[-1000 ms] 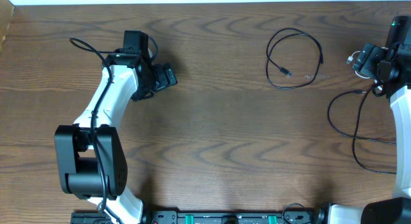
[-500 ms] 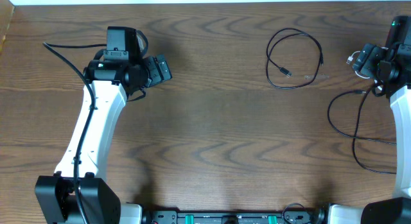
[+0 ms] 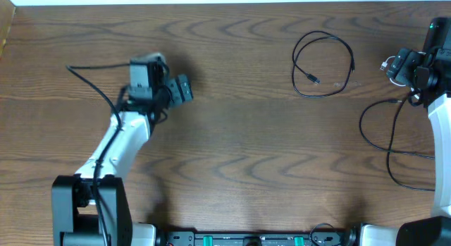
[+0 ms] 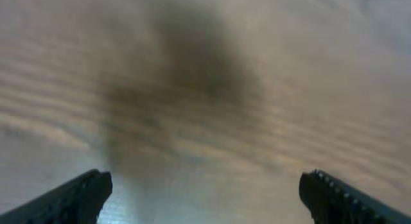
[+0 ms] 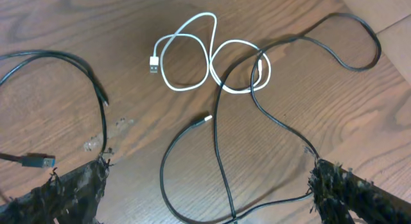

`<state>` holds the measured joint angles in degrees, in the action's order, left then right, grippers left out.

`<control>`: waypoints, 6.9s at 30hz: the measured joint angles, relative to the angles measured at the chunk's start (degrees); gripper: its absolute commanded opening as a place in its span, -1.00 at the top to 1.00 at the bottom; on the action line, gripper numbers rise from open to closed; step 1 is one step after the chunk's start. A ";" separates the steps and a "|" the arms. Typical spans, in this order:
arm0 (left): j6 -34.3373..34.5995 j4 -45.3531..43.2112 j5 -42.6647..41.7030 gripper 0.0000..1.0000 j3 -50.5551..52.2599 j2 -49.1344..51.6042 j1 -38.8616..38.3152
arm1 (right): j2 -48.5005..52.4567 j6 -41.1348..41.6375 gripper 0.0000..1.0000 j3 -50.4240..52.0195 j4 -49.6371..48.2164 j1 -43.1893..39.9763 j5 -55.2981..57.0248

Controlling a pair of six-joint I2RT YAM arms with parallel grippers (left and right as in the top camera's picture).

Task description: Untangle cables

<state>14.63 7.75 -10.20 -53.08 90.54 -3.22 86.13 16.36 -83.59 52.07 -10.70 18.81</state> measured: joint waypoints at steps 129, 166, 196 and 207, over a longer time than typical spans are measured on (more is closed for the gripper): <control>-13.62 -6.27 2.80 -0.96 51.87 -89.85 0.00 | -38.66 0.00 -0.99 0.13 3.32 19.50 -0.17; -13.62 -6.27 2.60 -0.96 51.84 -89.85 0.00 | -85.40 6.16 -0.98 37.99 -3.78 25.18 -7.61; -13.64 -6.27 2.60 -0.96 51.84 -89.85 0.00 | -85.48 -13.00 -0.99 83.19 -53.83 20.00 -13.68; -13.62 -6.27 2.60 -0.96 51.84 -89.85 0.00 | -85.40 -17.11 -0.98 83.23 -48.37 14.78 -15.41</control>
<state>1.02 1.48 -7.60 -1.23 0.69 -3.22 0.73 -0.75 -0.36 3.70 4.08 3.40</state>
